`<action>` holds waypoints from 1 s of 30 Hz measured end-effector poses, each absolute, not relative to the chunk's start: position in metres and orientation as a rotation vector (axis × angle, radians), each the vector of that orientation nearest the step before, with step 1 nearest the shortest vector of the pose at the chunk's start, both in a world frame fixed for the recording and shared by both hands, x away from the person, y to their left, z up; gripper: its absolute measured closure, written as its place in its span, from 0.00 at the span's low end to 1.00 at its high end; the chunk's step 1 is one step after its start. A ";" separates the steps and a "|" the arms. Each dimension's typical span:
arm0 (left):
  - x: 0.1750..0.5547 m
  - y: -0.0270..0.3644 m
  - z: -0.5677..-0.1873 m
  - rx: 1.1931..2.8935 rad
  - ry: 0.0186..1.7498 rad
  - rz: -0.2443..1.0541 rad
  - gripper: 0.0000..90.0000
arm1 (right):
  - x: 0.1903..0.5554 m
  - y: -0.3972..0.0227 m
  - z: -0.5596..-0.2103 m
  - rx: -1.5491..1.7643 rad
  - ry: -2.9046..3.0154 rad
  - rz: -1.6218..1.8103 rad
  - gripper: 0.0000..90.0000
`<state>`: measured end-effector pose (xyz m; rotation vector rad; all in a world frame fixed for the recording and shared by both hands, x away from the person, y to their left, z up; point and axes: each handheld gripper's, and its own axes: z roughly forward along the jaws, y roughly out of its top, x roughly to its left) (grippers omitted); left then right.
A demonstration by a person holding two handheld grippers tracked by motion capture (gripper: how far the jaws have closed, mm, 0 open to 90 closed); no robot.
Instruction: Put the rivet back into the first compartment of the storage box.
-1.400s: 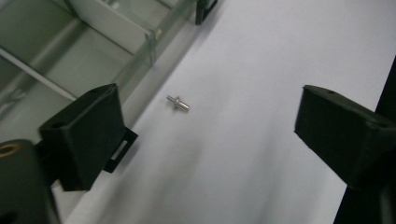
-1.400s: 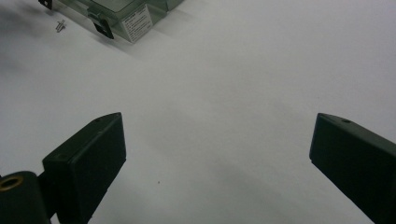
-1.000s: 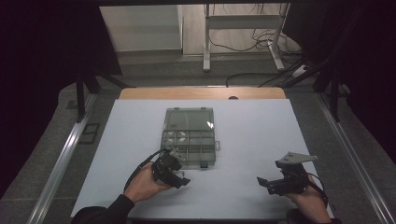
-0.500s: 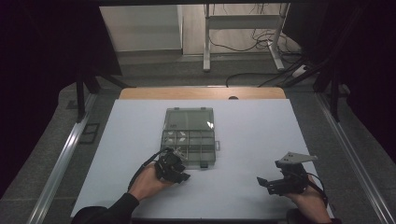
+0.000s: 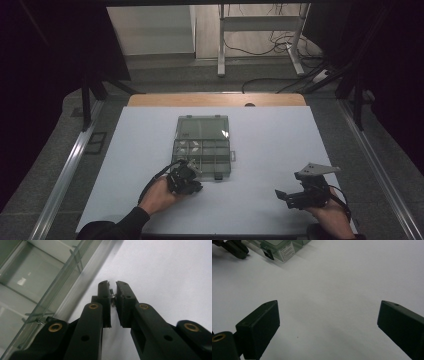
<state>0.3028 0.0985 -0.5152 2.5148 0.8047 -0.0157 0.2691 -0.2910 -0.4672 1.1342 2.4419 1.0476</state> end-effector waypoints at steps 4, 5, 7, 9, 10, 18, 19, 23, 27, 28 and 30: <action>0.303 0.100 -0.511 2.498 0.807 -0.029 0.93 | 0.269 -0.291 -0.467 1.131 2.440 1.049 0.04; 0.303 0.101 -0.510 2.486 0.812 -0.033 0.93 | 0.269 -0.291 -0.467 1.134 2.440 1.050 0.04; 0.304 0.103 -0.508 2.474 0.816 -0.044 0.93 | 0.269 -0.291 -0.467 1.134 2.441 1.047 0.04; 0.304 0.104 -0.506 2.468 0.819 -0.048 0.93 | 0.269 -0.292 -0.467 1.135 2.440 1.049 0.04; 0.304 0.105 -0.506 2.466 0.821 -0.049 0.93 | 0.269 -0.292 -0.467 1.135 2.440 1.049 0.04; 0.302 0.109 -0.498 2.439 0.827 -0.028 0.92 | 0.269 -0.292 -0.467 1.136 2.439 1.051 0.04; 0.302 0.110 -0.497 2.437 0.827 -0.025 0.93 | 0.269 -0.292 -0.467 1.137 2.440 1.051 0.04; 0.301 0.112 -0.494 2.429 0.824 -0.007 0.92 | 0.269 -0.292 -0.467 1.137 2.441 1.052 0.04; 0.301 0.114 -0.490 2.417 0.832 -0.003 0.92 | 0.269 -0.292 -0.467 1.138 2.441 1.052 0.04; 0.301 0.115 -0.489 2.415 0.832 -0.001 0.92 | 0.269 -0.292 -0.467 1.138 2.440 1.055 0.04; 0.301 0.116 -0.487 2.410 0.833 0.000 0.92 | 0.269 -0.292 -0.467 1.138 2.440 1.054 0.04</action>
